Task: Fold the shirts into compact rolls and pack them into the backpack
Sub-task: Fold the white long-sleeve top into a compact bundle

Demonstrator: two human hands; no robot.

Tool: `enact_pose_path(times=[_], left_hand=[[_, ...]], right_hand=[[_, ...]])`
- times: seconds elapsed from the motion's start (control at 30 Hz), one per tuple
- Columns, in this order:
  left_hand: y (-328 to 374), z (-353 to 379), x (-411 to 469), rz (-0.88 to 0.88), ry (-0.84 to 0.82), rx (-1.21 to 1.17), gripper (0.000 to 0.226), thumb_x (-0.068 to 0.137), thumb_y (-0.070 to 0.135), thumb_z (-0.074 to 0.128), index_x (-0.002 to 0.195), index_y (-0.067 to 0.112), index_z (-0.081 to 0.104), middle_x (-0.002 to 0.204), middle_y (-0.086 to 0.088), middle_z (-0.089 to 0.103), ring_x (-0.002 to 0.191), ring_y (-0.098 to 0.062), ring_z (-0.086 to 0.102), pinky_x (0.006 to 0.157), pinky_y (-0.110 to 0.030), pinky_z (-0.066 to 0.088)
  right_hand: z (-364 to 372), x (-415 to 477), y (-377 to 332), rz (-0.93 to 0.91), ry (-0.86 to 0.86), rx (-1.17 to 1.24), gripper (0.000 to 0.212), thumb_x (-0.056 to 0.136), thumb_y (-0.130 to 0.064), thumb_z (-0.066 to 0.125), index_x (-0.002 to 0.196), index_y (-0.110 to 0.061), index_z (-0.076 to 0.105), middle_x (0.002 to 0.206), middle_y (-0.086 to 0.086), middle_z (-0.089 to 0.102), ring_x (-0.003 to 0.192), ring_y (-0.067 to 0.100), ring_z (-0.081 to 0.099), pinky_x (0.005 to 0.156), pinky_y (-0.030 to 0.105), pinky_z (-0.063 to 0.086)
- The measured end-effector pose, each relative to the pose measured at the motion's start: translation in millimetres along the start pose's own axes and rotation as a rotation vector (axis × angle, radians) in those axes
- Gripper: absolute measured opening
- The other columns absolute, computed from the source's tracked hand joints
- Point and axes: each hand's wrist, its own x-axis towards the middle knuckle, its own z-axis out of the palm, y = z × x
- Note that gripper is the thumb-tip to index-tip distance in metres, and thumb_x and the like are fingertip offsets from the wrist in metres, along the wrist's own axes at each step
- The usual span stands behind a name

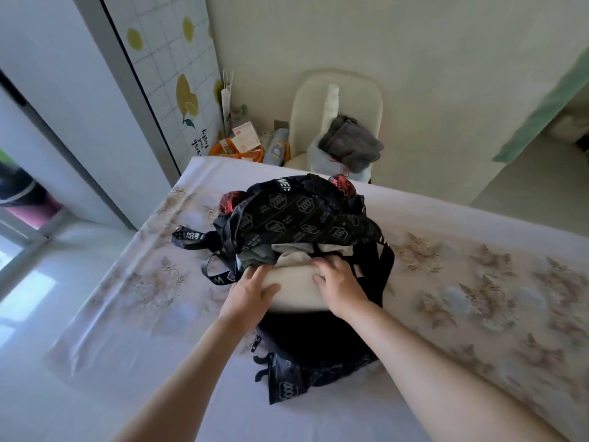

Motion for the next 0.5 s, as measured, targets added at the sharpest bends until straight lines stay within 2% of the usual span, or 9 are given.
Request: enact_pose_path(times=[0.07, 0.1, 0.13, 0.2, 0.27, 0.33, 0.4, 0.47, 0.5], left_hand=[[-3.6, 3.9, 3.4, -0.015, 0.027, 0.002, 0.047, 0.097, 0.046, 0.051, 0.137, 0.023, 0.045, 0.128, -0.008, 0.055, 0.110, -0.036, 0.057, 0.090, -0.042, 0.047], [-3.5, 4.3, 5.9, -0.040, 0.035, 0.014, 0.046, 0.098, 0.046, 0.049, 0.136, 0.020, 0.045, 0.126, -0.011, 0.057, 0.109, -0.037, 0.058, 0.086, -0.041, 0.047], [-2.9, 4.0, 8.4, -0.069, 0.036, 0.035, 0.045, 0.099, 0.047, 0.046, 0.133, 0.018, 0.045, 0.123, -0.013, 0.060, 0.108, -0.037, 0.058, 0.083, -0.041, 0.047], [-3.1, 0.8, 10.7, -0.124, 0.044, 0.077, 0.043, 0.101, 0.048, 0.041, 0.127, 0.015, 0.046, 0.118, -0.013, 0.064, 0.107, -0.035, 0.059, 0.078, -0.040, 0.045], [-5.5, -4.4, 10.0, -0.172, 0.091, 0.068, 0.041, 0.101, 0.048, 0.042, 0.125, 0.015, 0.046, 0.113, -0.013, 0.066, 0.102, -0.035, 0.061, 0.072, -0.039, 0.043], [-7.4, -8.7, 8.6, -0.233, 0.157, 0.040, 0.042, 0.099, 0.046, 0.047, 0.128, 0.015, 0.047, 0.109, -0.013, 0.066, 0.097, -0.036, 0.061, 0.071, -0.040, 0.045], [-7.4, -8.5, 5.0, -0.217, 0.247, 0.075, 0.038, 0.097, 0.036, 0.056, 0.128, 0.014, 0.052, 0.114, -0.011, 0.061, 0.099, -0.035, 0.060, 0.077, -0.042, 0.048], [-6.1, -2.1, -0.9, 0.004, 0.328, 0.221, 0.033, 0.088, 0.023, 0.066, 0.120, 0.015, 0.060, 0.118, -0.007, 0.056, 0.105, -0.032, 0.057, 0.086, -0.042, 0.047], [-5.3, 1.8, -4.7, 0.150, 0.346, 0.298, 0.034, 0.084, 0.023, 0.069, 0.117, 0.018, 0.063, 0.120, -0.004, 0.056, 0.109, -0.030, 0.055, 0.090, -0.041, 0.047]], right_hand=[[8.0, 1.5, 0.8, -0.155, 0.123, -0.177, 0.041, 0.093, -0.021, 0.050, 0.133, -0.016, 0.057, 0.129, 0.012, 0.052, 0.119, 0.035, 0.050, 0.103, 0.045, 0.042], [8.2, 2.0, -2.7, -0.245, 0.112, -0.255, 0.049, 0.089, -0.025, 0.047, 0.138, -0.017, 0.051, 0.134, 0.011, 0.049, 0.122, 0.035, 0.049, 0.104, 0.048, 0.041], [7.9, 2.0, -7.3, -0.316, 0.028, -0.340, 0.063, 0.084, -0.032, 0.044, 0.145, -0.019, 0.041, 0.142, 0.010, 0.043, 0.131, 0.034, 0.042, 0.109, 0.052, 0.035], [8.3, 2.6, -17.0, -0.349, -0.228, -0.517, 0.094, 0.075, -0.050, 0.045, 0.156, -0.021, 0.008, 0.161, 0.010, 0.014, 0.149, 0.032, 0.014, 0.117, 0.059, 0.014], [11.6, 9.7, -24.2, -0.350, -0.342, -0.633, 0.111, 0.075, -0.055, 0.056, 0.155, -0.024, -0.015, 0.164, 0.007, -0.006, 0.151, 0.030, -0.003, 0.118, 0.060, 0.005], [16.4, 17.1, -31.5, -0.347, -0.347, -0.655, 0.118, 0.076, -0.050, 0.066, 0.155, -0.024, -0.017, 0.164, 0.007, -0.006, 0.151, 0.030, -0.003, 0.119, 0.059, 0.006], [21.4, 20.2, -34.9, -0.340, -0.304, -0.595, 0.119, 0.071, -0.043, 0.072, 0.155, -0.024, -0.009, 0.162, 0.008, 0.003, 0.150, 0.033, 0.003, 0.119, 0.058, 0.008], [24.3, 22.1, -33.0, -0.344, -0.248, -0.561, 0.115, 0.064, -0.045, 0.071, 0.153, -0.026, 0.000, 0.153, 0.010, 0.016, 0.142, 0.037, 0.018, 0.118, 0.055, 0.017], [24.9, 23.2, -31.5, -0.347, -0.222, -0.548, 0.113, 0.063, -0.048, 0.070, 0.153, -0.028, 0.005, 0.148, 0.010, 0.022, 0.137, 0.036, 0.024, 0.116, 0.052, 0.021]])
